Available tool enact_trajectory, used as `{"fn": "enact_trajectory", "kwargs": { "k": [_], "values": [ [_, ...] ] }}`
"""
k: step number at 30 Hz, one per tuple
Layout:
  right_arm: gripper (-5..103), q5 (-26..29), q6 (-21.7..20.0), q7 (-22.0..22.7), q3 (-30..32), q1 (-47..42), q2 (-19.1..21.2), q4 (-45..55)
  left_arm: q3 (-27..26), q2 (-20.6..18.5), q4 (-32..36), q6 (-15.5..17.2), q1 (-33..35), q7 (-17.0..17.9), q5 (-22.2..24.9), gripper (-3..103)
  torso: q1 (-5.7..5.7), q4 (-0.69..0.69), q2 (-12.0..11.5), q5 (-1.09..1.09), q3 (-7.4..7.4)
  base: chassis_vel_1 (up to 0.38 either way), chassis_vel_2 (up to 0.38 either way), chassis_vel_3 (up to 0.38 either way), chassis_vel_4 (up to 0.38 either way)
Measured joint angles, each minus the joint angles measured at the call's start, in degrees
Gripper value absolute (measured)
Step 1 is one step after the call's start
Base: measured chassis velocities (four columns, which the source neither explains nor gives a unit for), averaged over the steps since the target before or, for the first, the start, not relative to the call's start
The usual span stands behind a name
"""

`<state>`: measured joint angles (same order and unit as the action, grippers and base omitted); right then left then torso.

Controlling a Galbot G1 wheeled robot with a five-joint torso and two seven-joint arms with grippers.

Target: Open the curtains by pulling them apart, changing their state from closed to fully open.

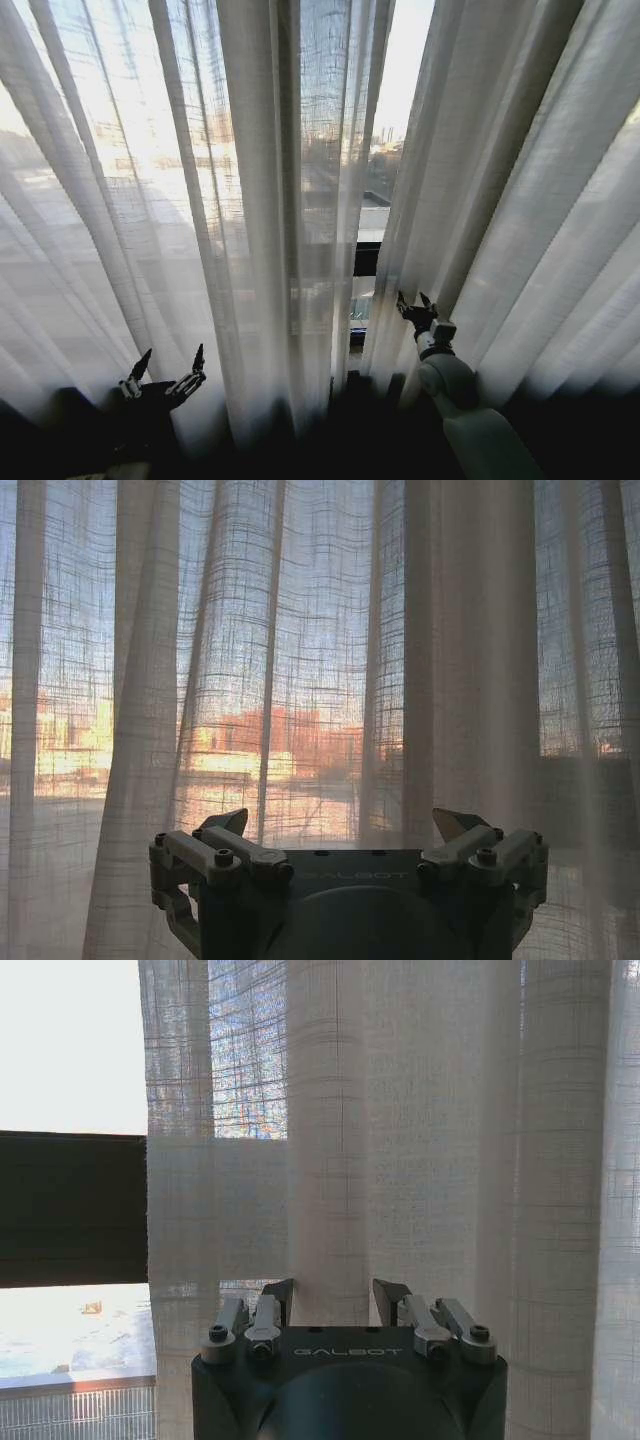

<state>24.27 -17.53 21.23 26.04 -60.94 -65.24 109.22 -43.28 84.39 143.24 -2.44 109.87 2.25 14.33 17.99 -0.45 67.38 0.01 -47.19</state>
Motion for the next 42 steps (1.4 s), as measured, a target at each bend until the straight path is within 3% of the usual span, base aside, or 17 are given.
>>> {"fn": "enact_trajectory", "kwargs": {
  "k": [8,12,13,14,42],
  "values": [
    [21,0.08,0.19,0.09,-1.08,0.45,-0.66,-0.37,-0.07,0.74,0.00,-0.80,0.59,0.00,-1.06,100,0.00,0.01,0.00,0.00,0.00,0.000,0.000,0.000,0.000],
    [15,0.03,0.23,0.09,-1.24,0.46,-0.81,-0.37,-0.12,0.86,0.00,-1.06,0.69,0.00,-1.15,100,0.00,0.01,0.00,0.00,0.00,0.000,0.000,0.000,0.000],
    [5,-0.07,0.31,0.10,-1.46,0.46,-0.96,-0.34,-0.15,0.99,0.00,-1.28,0.79,0.00,-1.33,100,0.00,0.01,0.00,0.00,0.00,0.000,0.000,0.000,0.000],
    [1,-0.09,0.34,0.11,-1.52,0.46,-0.98,-0.31,-0.15,1.04,0.00,-1.33,0.82,0.00,-1.40,100,0.00,0.01,0.00,0.00,0.00,0.000,0.000,0.000,0.000],
    [0,1.47,0.50,0.84,-2.12,-0.16,-0.51,0.68,-0.05,2.69,0.00,-2.86,1.79,-0.27,-2.04,100,-0.01,0.01,0.00,0.00,0.00,-0.043,-0.045,0.045,0.039]
  ]
}}
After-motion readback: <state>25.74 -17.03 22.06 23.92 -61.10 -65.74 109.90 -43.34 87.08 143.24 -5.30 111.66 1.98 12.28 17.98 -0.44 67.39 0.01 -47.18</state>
